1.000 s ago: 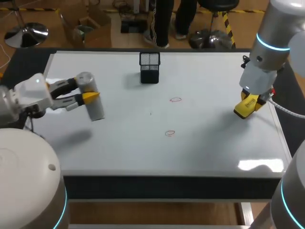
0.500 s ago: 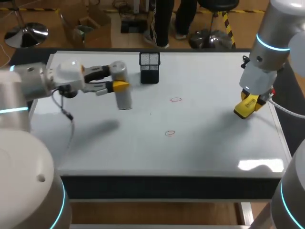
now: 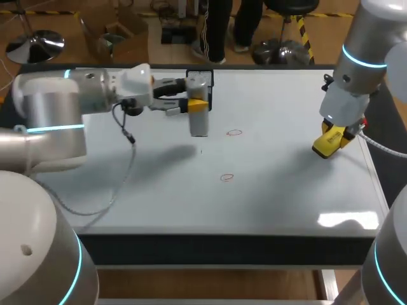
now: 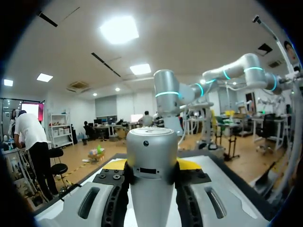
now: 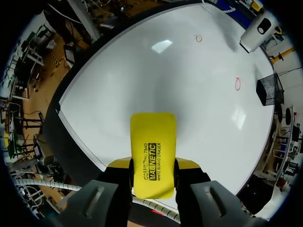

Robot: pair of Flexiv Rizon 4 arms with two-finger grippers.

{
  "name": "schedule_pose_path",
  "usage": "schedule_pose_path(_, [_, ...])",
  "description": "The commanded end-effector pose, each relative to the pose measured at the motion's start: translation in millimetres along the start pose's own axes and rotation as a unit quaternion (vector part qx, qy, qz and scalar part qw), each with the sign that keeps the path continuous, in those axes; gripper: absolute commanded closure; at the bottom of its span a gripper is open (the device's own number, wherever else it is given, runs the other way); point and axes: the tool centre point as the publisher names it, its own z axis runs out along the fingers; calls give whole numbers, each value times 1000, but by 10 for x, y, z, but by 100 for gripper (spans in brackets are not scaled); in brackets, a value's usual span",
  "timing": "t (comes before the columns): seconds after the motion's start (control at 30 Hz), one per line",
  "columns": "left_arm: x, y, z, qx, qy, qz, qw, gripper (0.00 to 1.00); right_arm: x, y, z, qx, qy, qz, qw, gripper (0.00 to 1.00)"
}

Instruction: Pick up the inspection probe, press it on each red-marked spot on the whiteboard one by one, put down the probe, pick up the eraser, and wipe off all the red marks.

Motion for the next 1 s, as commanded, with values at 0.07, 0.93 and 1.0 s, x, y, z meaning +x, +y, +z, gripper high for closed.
schedule_pose_path(0.07, [-133, 115, 315, 5, 24, -3, 1000, 100, -1, -5, -5, 1, 1, -1, 1000, 100])
schedule_pose_path(0.93, [-395, 439, 748, 30, 40, -3, 999, 100, -1, -5, -5, 1, 1, -1, 1000, 100])
schedule_pose_path(1.0, [-407, 457, 747, 31, 41, -4, 999, 100, -1, -5, -5, 1, 1, -1, 1000, 100])
